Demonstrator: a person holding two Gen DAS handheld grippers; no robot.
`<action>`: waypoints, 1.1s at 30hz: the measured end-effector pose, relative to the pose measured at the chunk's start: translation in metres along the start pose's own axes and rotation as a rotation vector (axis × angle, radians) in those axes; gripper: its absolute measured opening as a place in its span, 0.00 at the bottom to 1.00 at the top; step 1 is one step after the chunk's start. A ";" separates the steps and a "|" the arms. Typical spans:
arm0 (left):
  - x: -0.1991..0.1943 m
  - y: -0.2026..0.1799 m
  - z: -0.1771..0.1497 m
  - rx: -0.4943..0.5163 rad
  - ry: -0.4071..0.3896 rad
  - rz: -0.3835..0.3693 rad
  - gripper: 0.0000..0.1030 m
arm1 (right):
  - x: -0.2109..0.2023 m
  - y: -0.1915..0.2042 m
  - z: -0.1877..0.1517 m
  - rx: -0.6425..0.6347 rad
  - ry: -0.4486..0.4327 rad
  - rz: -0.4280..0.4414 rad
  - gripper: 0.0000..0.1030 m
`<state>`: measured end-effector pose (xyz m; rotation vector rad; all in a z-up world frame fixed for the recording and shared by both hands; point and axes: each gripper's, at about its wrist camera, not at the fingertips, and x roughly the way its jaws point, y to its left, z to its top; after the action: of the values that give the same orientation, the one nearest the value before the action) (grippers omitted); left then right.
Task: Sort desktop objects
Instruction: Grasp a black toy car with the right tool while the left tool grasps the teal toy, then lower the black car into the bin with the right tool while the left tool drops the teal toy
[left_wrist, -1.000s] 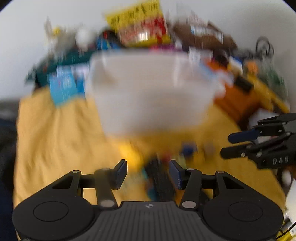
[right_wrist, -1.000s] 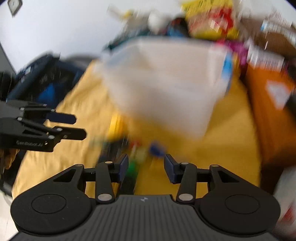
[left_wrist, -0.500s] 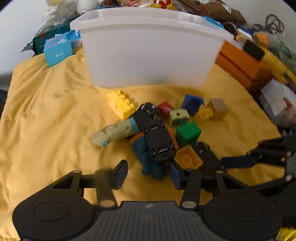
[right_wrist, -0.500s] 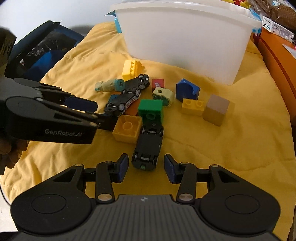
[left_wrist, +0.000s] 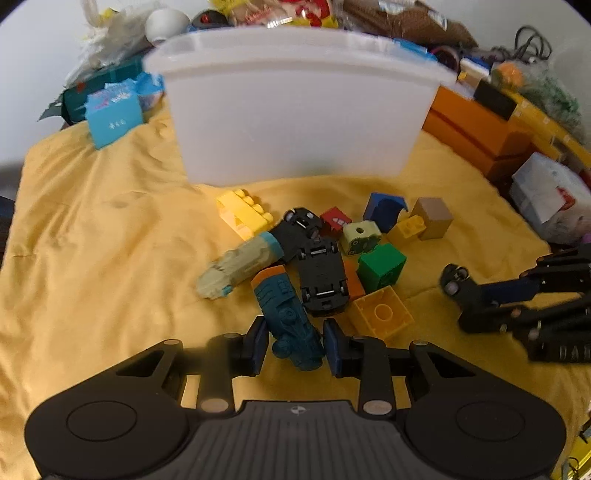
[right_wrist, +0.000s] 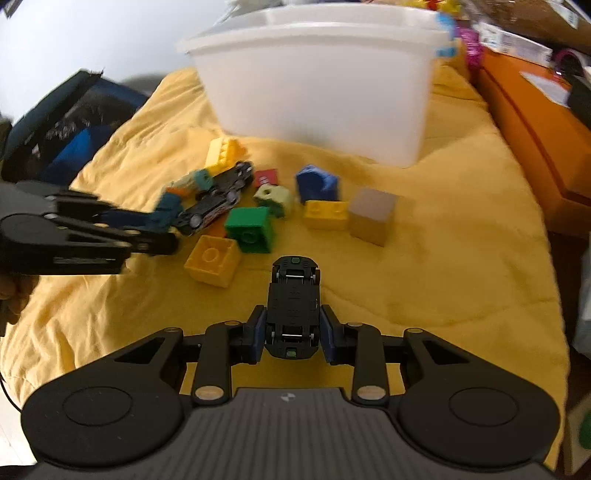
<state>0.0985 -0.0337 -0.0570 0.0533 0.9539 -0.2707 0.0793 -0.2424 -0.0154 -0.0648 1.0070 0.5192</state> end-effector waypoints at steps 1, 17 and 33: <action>-0.006 0.003 0.000 -0.013 -0.008 -0.004 0.35 | -0.004 -0.003 0.001 0.013 -0.007 0.003 0.32; -0.084 0.015 0.059 -0.055 -0.158 -0.069 0.35 | -0.076 -0.020 0.073 0.045 -0.210 0.070 0.32; -0.096 0.042 0.180 -0.118 -0.209 -0.105 0.35 | -0.090 -0.048 0.186 0.057 -0.252 0.074 0.32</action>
<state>0.1999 -0.0030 0.1222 -0.1311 0.7636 -0.3101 0.2095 -0.2659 0.1509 0.0873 0.7785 0.5513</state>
